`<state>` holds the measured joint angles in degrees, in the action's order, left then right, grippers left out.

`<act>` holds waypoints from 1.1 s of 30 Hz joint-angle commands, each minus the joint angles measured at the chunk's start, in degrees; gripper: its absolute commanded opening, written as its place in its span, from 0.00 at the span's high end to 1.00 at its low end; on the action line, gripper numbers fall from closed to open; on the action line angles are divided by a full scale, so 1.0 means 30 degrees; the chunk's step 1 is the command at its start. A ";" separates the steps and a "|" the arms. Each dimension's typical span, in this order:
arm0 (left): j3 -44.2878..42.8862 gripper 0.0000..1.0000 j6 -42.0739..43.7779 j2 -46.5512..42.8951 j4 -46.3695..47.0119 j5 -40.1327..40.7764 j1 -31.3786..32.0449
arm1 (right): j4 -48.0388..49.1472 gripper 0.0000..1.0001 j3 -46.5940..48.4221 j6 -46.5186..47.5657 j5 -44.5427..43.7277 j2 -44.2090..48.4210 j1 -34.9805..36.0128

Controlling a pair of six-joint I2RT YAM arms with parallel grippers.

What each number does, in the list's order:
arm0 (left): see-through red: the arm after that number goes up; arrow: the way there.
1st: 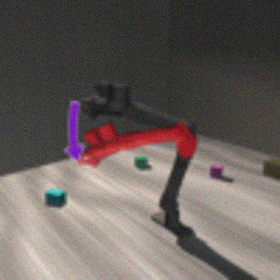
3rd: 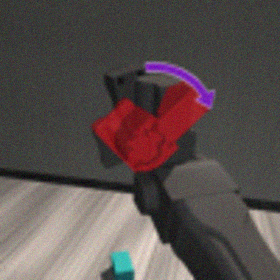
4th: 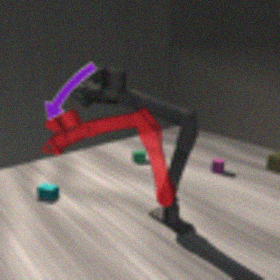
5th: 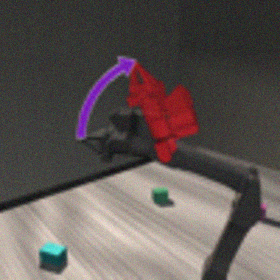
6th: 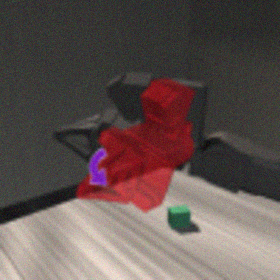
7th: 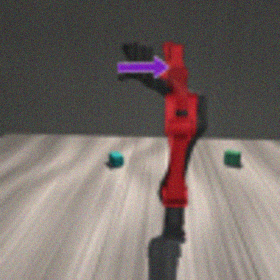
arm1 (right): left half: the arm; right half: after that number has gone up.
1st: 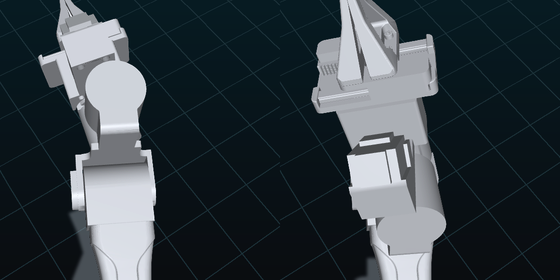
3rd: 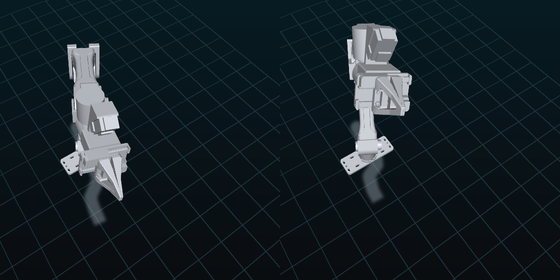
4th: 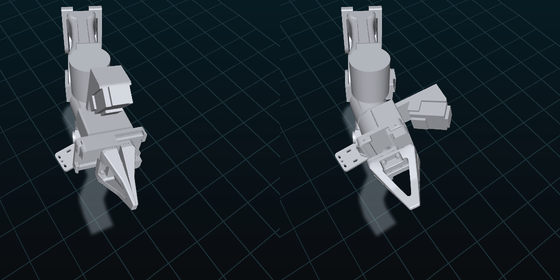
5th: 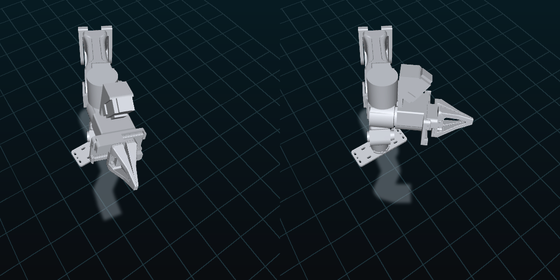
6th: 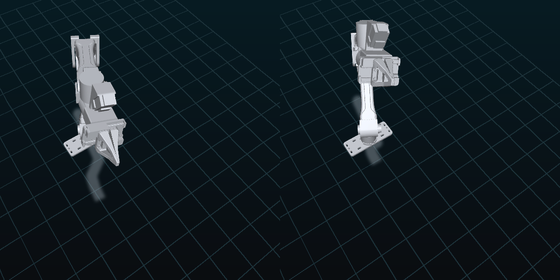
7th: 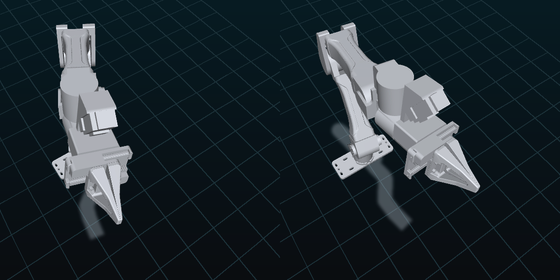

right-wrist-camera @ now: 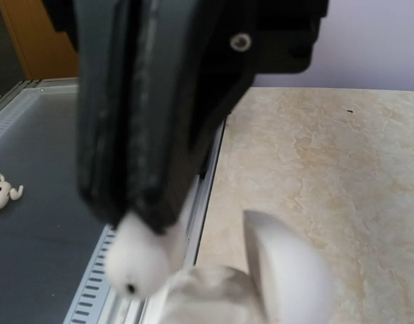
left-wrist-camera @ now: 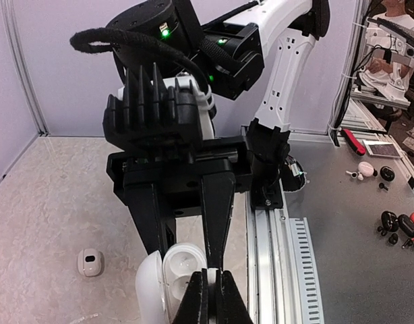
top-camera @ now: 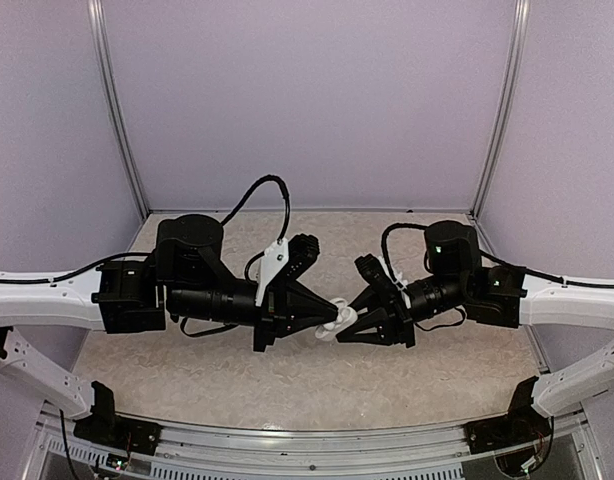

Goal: Insert the wireless bluetooth earbuds into the charging case
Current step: Insert the right earbud into the right side groove of the charging case.

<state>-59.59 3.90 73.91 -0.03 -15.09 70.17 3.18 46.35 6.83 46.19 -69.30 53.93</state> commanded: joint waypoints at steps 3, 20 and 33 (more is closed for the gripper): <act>-0.0671 1.00 0.0285 0.0242 0.0155 0.0633 0.0131 | -0.0005 0.99 0.0810 0.0213 0.0367 -0.0187 0.0286; -0.0512 1.00 0.0103 0.0395 0.0614 0.1554 0.0136 | -0.0263 1.00 0.0790 0.0301 0.0060 -0.0132 0.0329; -0.0446 1.00 -0.0158 0.0598 0.1095 0.1496 0.0146 | -0.0289 1.00 0.0949 0.0139 -0.0048 -0.0378 0.0333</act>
<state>-59.88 4.10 75.02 0.69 -10.20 70.19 1.96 47.11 7.33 46.06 -69.84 54.02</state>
